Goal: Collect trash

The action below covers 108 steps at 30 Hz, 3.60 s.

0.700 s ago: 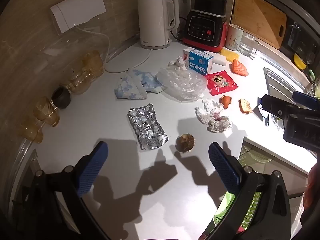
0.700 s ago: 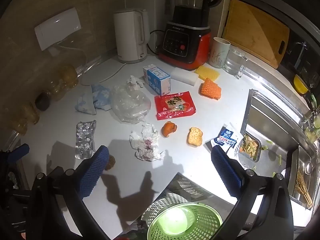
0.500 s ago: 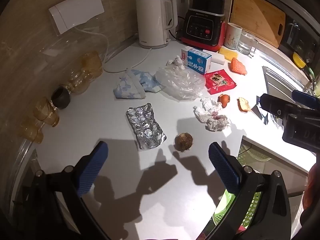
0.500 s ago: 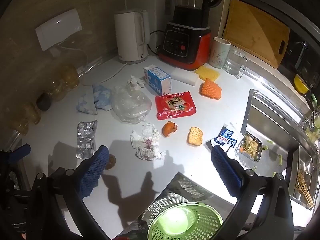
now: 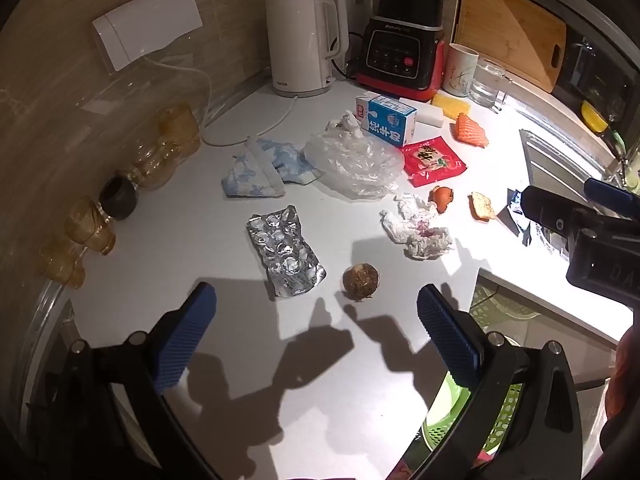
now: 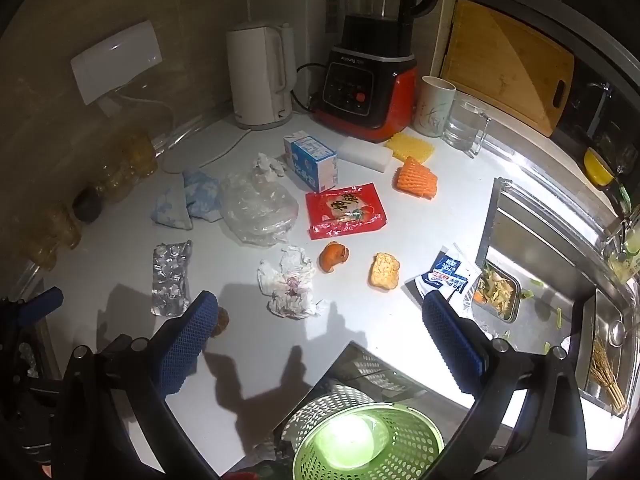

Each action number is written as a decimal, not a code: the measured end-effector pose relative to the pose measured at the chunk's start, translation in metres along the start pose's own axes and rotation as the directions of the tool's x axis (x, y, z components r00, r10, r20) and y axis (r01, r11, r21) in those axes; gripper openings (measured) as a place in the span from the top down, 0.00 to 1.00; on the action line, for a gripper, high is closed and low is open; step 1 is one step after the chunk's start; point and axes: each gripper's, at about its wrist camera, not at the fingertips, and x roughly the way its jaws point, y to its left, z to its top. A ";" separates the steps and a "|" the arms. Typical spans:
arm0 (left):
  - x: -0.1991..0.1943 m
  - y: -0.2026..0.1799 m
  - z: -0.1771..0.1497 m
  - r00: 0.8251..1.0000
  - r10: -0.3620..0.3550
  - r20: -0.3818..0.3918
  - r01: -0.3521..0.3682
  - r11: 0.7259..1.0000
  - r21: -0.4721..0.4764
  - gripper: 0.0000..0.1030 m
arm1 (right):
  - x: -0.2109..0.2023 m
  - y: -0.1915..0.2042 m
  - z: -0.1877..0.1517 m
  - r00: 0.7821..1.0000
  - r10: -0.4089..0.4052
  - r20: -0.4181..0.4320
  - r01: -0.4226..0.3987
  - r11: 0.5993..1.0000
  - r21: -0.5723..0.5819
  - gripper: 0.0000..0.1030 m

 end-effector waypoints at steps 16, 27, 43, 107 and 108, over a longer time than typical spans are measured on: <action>-0.004 -0.004 -0.001 1.000 -0.005 0.004 0.005 1.000 0.012 0.06 | -0.007 -0.006 0.002 1.000 -0.004 0.009 0.004 1.000 0.001 0.02; -0.005 -0.005 0.000 1.000 -0.004 0.002 0.004 1.000 0.012 0.06 | -0.010 -0.007 0.002 1.000 -0.007 0.013 0.007 1.000 -0.001 0.02; -0.005 -0.006 -0.002 1.000 -0.005 -0.002 0.005 1.000 0.012 0.06 | -0.008 -0.008 -0.001 1.000 -0.013 0.007 0.013 1.000 -0.002 0.02; 0.147 0.048 0.012 0.993 -0.050 -0.104 0.032 0.986 -0.165 0.06 | 0.072 -0.001 -0.066 0.991 0.127 0.028 -0.127 0.992 -0.025 0.02; 0.152 0.048 0.014 0.992 -0.047 -0.115 0.026 0.985 -0.173 0.06 | 0.074 0.003 -0.067 0.992 0.123 0.027 -0.122 0.992 -0.038 0.02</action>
